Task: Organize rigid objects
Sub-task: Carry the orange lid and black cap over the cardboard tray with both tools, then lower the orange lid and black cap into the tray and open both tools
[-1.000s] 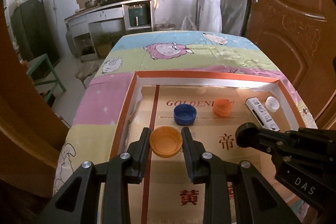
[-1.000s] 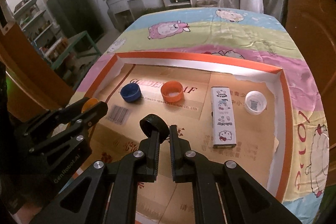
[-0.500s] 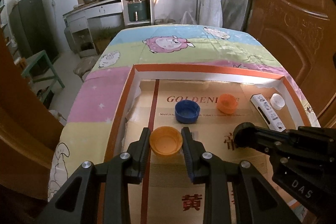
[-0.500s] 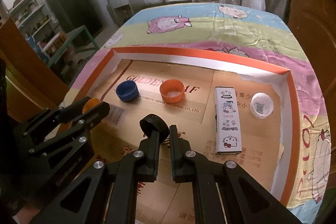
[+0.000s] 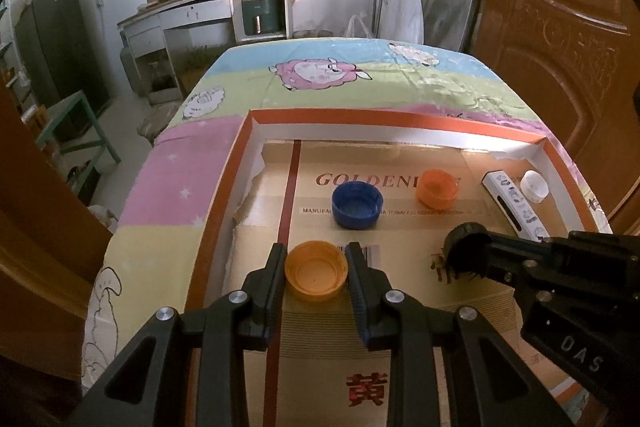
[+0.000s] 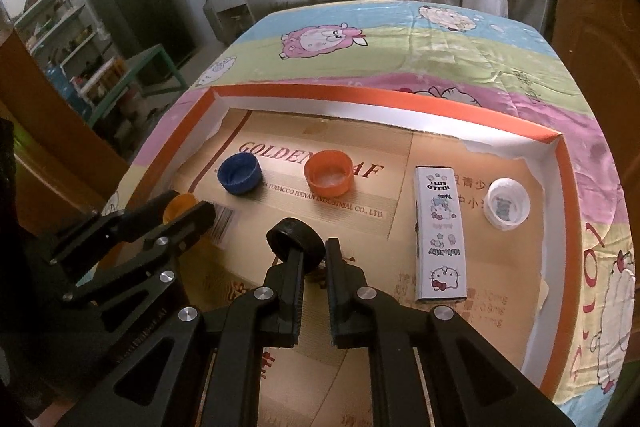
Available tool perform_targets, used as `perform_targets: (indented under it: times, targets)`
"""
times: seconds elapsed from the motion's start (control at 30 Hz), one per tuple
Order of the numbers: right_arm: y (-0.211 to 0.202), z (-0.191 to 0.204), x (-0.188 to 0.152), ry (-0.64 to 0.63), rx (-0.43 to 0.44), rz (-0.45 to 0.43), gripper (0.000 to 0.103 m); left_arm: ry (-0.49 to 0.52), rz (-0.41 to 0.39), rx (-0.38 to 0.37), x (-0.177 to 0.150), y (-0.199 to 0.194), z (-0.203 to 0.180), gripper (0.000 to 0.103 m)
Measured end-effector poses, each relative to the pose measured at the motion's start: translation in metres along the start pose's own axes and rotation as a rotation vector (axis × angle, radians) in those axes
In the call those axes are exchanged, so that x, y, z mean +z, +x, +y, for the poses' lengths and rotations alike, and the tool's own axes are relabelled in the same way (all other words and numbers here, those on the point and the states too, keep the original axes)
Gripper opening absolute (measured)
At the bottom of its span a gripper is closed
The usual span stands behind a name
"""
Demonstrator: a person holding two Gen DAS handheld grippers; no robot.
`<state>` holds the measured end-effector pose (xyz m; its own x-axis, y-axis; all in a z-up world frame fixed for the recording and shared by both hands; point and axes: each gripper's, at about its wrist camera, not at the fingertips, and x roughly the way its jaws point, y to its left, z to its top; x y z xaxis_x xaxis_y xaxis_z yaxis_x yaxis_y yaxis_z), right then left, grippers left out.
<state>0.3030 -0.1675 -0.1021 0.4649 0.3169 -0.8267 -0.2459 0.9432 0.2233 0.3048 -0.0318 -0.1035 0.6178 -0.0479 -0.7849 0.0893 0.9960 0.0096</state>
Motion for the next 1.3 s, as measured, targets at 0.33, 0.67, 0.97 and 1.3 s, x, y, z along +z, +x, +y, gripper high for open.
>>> perform_targets:
  times: [0.33,0.67,0.97,1.3]
  targets:
    - [0.002,-0.001,0.001,0.02,0.034,-0.004,0.02,-0.014,0.006,-0.018,-0.001,0.006,0.001,0.03]
    - [0.0,-0.002,0.003,0.02,0.027,-0.021,0.039,-0.029,0.011,-0.044,0.001,0.005,0.005,0.032]
    - [-0.004,-0.005,-0.002,0.029,0.027,-0.021,0.039,-0.031,0.012,-0.054,0.0,0.001,0.005,0.038]
    - [-0.01,-0.007,-0.009,0.03,0.015,-0.025,0.039,-0.029,0.011,-0.049,-0.002,-0.003,0.002,0.039]
